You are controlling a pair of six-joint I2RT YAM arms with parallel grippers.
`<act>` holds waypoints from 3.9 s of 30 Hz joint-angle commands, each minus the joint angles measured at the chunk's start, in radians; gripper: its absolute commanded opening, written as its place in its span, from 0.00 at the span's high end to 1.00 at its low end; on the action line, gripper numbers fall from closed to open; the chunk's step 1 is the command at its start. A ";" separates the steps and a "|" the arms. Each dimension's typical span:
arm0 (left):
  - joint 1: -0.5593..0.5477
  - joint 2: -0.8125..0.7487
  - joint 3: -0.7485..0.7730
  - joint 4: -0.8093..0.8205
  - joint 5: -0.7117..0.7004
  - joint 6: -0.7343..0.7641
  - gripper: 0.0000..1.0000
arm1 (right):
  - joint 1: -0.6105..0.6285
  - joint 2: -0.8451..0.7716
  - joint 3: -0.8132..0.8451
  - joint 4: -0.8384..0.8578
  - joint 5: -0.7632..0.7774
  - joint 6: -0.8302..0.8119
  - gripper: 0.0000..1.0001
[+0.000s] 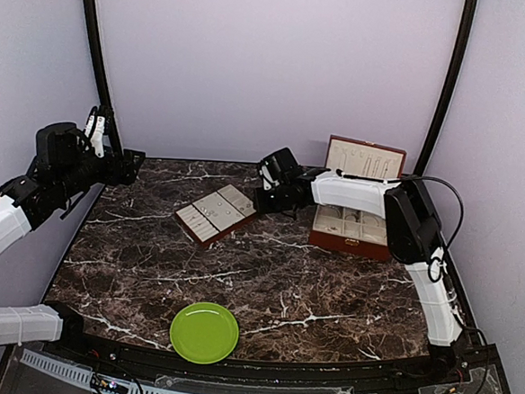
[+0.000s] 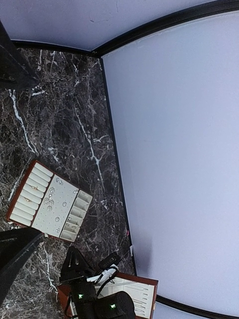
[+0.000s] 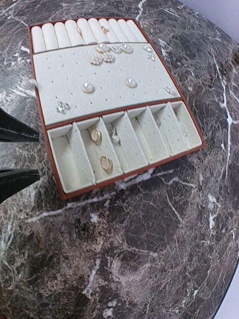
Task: Organize the mixed jewelry
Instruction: Move to the center of the board in the compartment layer.
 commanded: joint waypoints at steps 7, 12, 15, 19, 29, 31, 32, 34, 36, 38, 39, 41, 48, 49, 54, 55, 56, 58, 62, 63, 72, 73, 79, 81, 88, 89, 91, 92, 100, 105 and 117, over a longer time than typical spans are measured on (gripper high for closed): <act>-0.003 -0.027 0.004 0.020 0.034 -0.019 0.01 | -0.051 0.086 0.146 -0.052 -0.120 -0.065 0.79; -0.003 -0.027 0.006 0.020 0.041 -0.022 0.01 | -0.056 0.122 0.190 -0.075 -0.128 -0.099 0.78; -0.003 -0.025 0.006 0.020 0.042 -0.023 0.01 | -0.059 0.151 0.226 -0.096 -0.119 -0.106 0.78; -0.003 -0.025 0.006 0.020 0.041 -0.024 0.01 | -0.062 0.173 0.257 -0.106 -0.108 -0.114 0.78; -0.003 -0.022 0.003 0.023 0.041 -0.024 0.01 | -0.067 0.204 0.287 -0.110 -0.086 -0.139 0.78; -0.003 -0.022 0.002 0.023 0.039 -0.025 0.01 | -0.067 0.213 0.286 -0.111 -0.087 -0.145 0.78; -0.003 -0.022 0.003 0.023 0.039 -0.024 0.01 | -0.067 0.217 0.288 -0.113 -0.089 -0.149 0.78; -0.003 -0.022 0.001 0.023 0.037 -0.024 0.01 | -0.067 0.224 0.291 -0.116 -0.093 -0.160 0.78; -0.003 -0.022 0.001 0.025 0.037 -0.024 0.01 | -0.068 0.228 0.290 -0.119 -0.094 -0.170 0.78; -0.003 -0.021 0.001 0.024 0.036 -0.024 0.01 | -0.068 0.230 0.291 -0.122 -0.092 -0.177 0.79; -0.003 -0.019 0.001 0.023 0.036 -0.024 0.01 | -0.068 0.230 0.291 -0.122 -0.089 -0.181 0.79; -0.003 -0.019 0.001 0.022 0.035 -0.024 0.01 | -0.068 0.228 0.289 -0.124 -0.083 -0.183 0.82; -0.003 -0.018 0.001 0.023 0.035 -0.023 0.01 | -0.068 0.184 0.223 -0.097 -0.076 -0.189 0.91; -0.003 -0.018 0.001 0.023 0.035 -0.023 0.01 | -0.067 0.175 0.213 -0.095 -0.075 -0.192 0.92; -0.003 -0.019 0.001 0.024 0.036 -0.022 0.01 | -0.062 0.129 0.161 -0.094 -0.063 -0.194 0.98; -0.003 -0.020 0.002 0.023 0.036 -0.024 0.01 | -0.060 0.120 0.145 -0.094 -0.057 -0.196 0.99; -0.003 -0.021 0.002 0.023 0.036 -0.024 0.01 | -0.057 0.108 0.131 -0.095 -0.050 -0.195 1.00; -0.003 -0.023 0.001 0.024 0.036 -0.024 0.01 | -0.051 0.083 0.103 -0.094 -0.029 -0.192 1.00; -0.003 -0.026 0.002 0.023 0.037 -0.024 0.01 | -0.032 0.026 0.032 -0.088 0.050 -0.157 1.00; -0.003 -0.026 0.002 0.024 0.037 -0.025 0.01 | -0.028 0.009 0.008 -0.080 0.067 -0.147 1.00; -0.003 -0.033 0.001 0.025 0.036 -0.026 0.01 | 0.004 -0.152 -0.215 -0.039 0.157 -0.031 1.00; -0.003 -0.033 0.001 0.025 0.035 -0.026 0.01 | 0.009 -0.165 -0.240 -0.035 0.167 -0.022 1.00; -0.003 -0.033 0.000 0.026 0.034 -0.026 0.01 | 0.046 -0.234 -0.353 -0.023 0.216 0.041 1.00; -0.003 -0.032 -0.002 0.026 0.034 -0.025 0.01 | 0.057 -0.254 -0.393 -0.015 0.232 0.065 1.00; -0.003 -0.025 -0.002 0.026 0.031 -0.024 0.01 | 0.098 -0.330 -0.537 -0.003 0.308 0.185 1.00; -0.002 -0.024 -0.002 0.027 0.030 -0.025 0.01 | 0.106 -0.347 -0.558 -0.006 0.323 0.203 1.00; -0.003 -0.022 -0.003 0.027 0.026 -0.024 0.01 | 0.118 -0.374 -0.601 -0.006 0.338 0.240 1.00; -0.003 -0.022 -0.003 0.028 0.026 -0.024 0.01 | 0.125 -0.389 -0.625 -0.003 0.343 0.261 1.00; -0.003 -0.026 -0.003 0.028 0.024 -0.023 0.01 | 0.206 -0.473 -0.770 -0.032 0.413 0.449 1.00; -0.003 -0.030 -0.006 0.030 0.024 -0.024 0.01 | 0.249 -0.520 -0.842 -0.026 0.433 0.531 1.00; -0.003 -0.008 -0.009 0.030 0.007 -0.016 0.01 | 0.272 -0.616 -0.901 0.035 0.414 0.544 0.72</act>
